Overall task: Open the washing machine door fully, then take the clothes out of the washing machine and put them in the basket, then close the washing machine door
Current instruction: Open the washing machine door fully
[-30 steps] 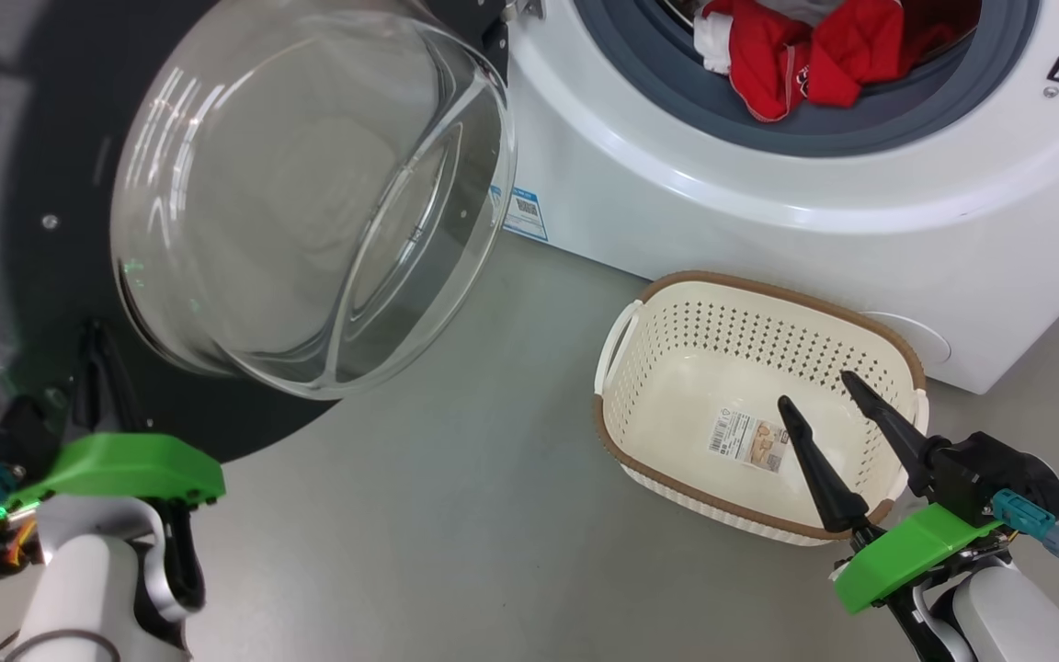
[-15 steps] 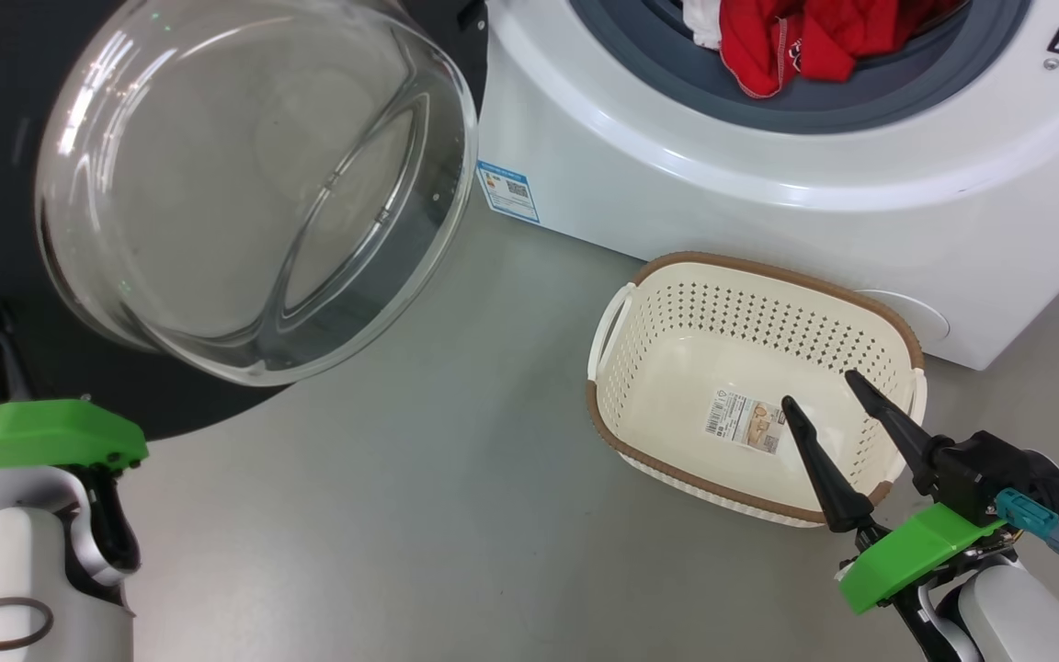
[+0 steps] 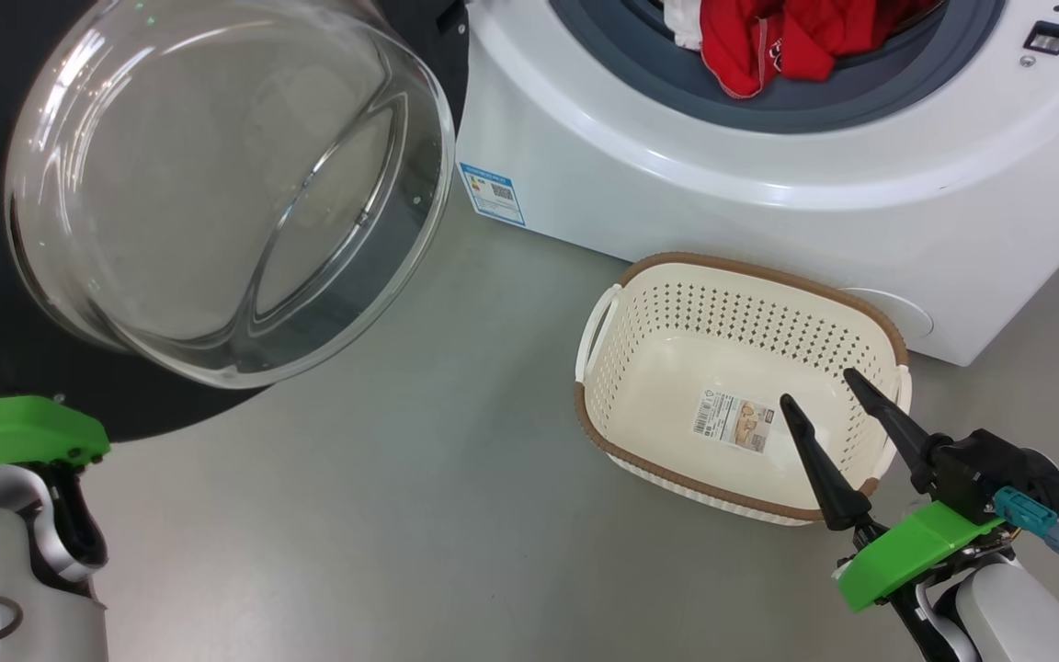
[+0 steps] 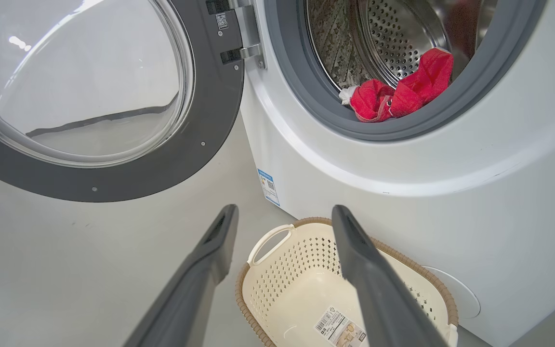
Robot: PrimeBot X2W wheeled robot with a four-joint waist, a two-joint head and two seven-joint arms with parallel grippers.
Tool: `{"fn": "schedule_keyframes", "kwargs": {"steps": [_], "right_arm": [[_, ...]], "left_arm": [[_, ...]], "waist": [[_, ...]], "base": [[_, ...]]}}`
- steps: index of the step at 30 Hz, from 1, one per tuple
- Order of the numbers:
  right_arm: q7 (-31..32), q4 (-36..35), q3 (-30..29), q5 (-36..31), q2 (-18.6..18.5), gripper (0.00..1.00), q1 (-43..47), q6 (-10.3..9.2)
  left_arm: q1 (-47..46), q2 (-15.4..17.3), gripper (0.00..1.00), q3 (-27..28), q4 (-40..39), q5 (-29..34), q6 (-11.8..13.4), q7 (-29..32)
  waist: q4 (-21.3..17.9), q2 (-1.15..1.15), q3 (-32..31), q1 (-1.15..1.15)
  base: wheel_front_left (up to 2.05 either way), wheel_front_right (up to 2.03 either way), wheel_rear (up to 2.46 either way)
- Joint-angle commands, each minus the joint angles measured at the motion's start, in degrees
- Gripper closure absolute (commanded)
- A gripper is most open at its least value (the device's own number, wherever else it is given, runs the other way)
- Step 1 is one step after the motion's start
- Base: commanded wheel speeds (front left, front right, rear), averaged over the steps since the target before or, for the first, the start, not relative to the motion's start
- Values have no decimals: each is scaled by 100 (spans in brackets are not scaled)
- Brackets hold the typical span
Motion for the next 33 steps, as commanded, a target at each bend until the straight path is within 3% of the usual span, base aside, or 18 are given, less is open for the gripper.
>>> {"fn": "schedule_keyframes", "kwargs": {"steps": [1,5,6,7,8,9,12,23,33], "right_arm": [[-37,-136,123,-18,6,0,-165,36],[-37,-146,90,-9,101,0,-167,36],[-37,-162,71,-10,135,0,-162,36],[-37,-160,75,-11,168,0,-152,36],[-37,-164,84,-11,198,0,-151,36],[-37,-170,82,-6,225,0,-150,36],[-37,-200,29,2,314,0,-128,36],[-37,-424,-370,-110,686,0,-12,36],[-37,-584,-851,-348,904,0,48,36]], "left_arm": [[-59,283,100,253,-181,81,-29,-43],[58,228,100,329,-273,147,-129,-43],[90,218,93,342,-305,172,-143,-43],[123,210,68,346,-334,198,-163,-43],[150,212,50,342,-388,232,-186,-43],[171,210,3,342,-466,257,-210,-43],[225,186,0,343,-785,287,-317,-43],[426,-29,0,-295,-1960,-67,-1361,3],[641,131,0,-1175,-1800,-357,-1586,107]], "waist": [[-14,0,-26,0],[-57,0,-130,0],[-69,0,-164,0],[-85,0,-199,0],[-106,0,-228,0],[-128,0,-259,0],[-202,0,-366,0],[-724,0,-768,0],[-1438,0,-956,0]], "base": [[0,0,0],[0,0,0],[0,0,0],[0,0,0],[0,0,0],[0,0,0],[0,0,0],[0,0,0],[0,0,0]]}}
